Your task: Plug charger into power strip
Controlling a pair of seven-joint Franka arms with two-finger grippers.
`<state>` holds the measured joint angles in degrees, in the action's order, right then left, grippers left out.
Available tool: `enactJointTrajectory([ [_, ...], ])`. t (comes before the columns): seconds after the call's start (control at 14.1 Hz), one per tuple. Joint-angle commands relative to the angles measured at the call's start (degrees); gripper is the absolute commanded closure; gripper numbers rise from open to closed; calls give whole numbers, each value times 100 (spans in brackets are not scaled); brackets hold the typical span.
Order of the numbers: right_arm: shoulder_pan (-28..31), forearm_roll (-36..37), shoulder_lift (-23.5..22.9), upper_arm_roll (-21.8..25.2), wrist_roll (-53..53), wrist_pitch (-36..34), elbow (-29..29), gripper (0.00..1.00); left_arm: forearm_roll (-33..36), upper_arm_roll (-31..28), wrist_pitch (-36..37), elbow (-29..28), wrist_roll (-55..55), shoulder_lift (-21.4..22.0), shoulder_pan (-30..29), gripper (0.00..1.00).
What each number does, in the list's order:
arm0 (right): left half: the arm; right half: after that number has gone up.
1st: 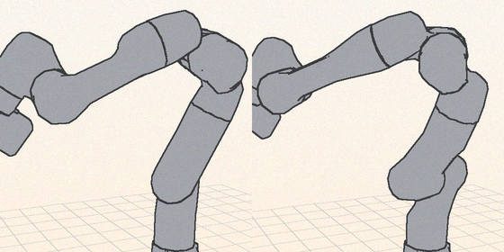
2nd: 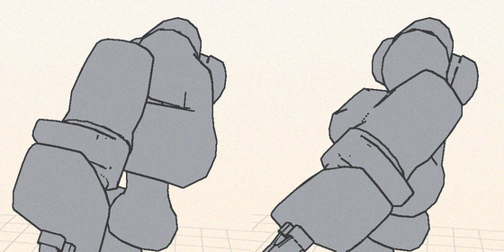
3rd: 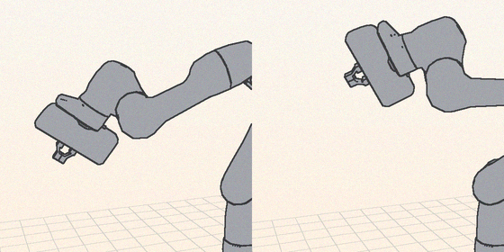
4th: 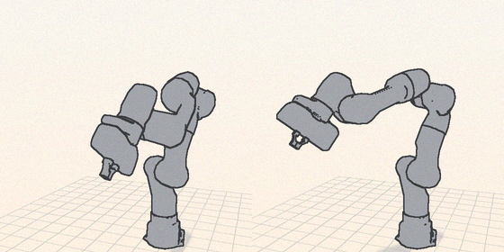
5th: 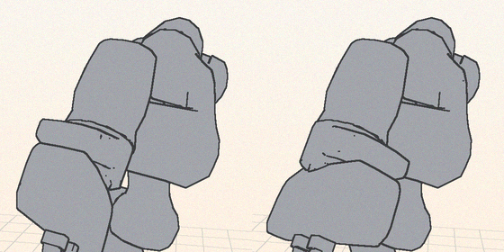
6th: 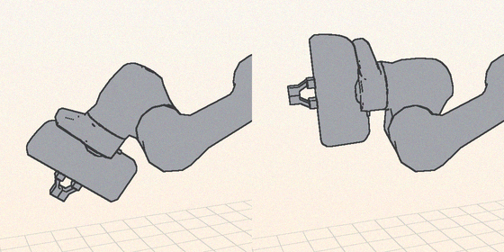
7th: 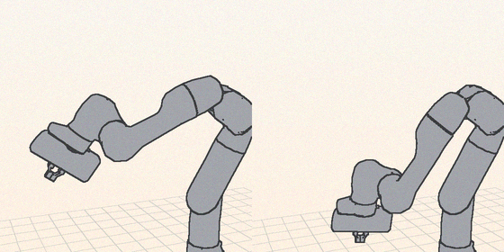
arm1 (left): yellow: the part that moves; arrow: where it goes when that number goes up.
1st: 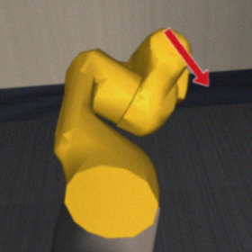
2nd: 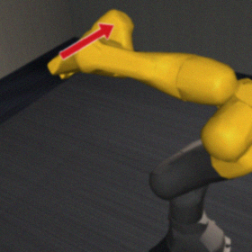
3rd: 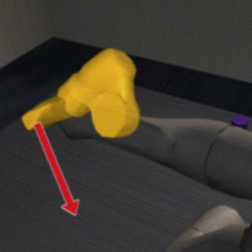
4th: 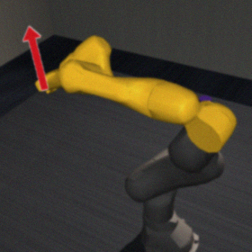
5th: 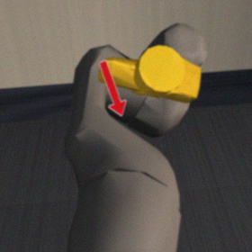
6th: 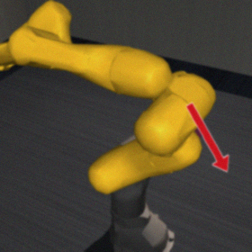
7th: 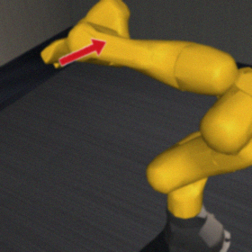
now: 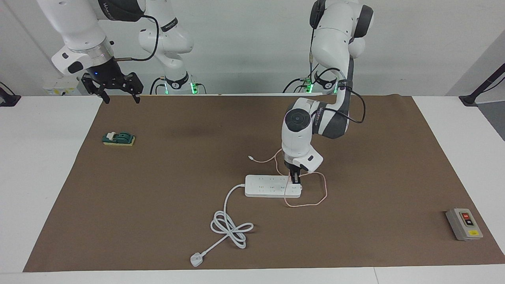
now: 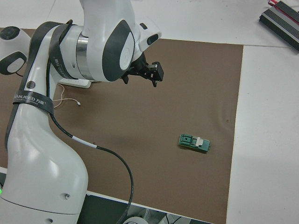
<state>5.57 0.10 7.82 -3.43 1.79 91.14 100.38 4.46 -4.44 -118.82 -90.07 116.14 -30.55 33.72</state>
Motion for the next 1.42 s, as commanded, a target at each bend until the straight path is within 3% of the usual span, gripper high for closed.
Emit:
enactJointTrajectory([
  [0.0,84,-106,79,-26,75,-26,25,0,-279,189,-371,111,-90,-487,126,100],
  [0.14,93,-106,70,-26,75,-35,25,0,-332,207,-361,165,-249,-426,-31,100],
  [0.21,93,-106,79,-26,84,-35,25,0,-332,216,-352,174,-337,-374,-110,82],
  [0.64,84,-106,79,-26,75,-44,25,0,-481,216,-116,156,-645,180,-304,21],
  [0.85,84,-97,79,-26,75,-44,25,0,-481,207,191,165,-654,566,-384,11],
  [1.0,84,-97,79,-26,75,-44,25,0,-481,190,420,165,-750,943,-497,10],
  [1.35,93,-97,79,-26,75,-44,25,0,-455,146,1123,226,-2890,1577,-1102,10],
])
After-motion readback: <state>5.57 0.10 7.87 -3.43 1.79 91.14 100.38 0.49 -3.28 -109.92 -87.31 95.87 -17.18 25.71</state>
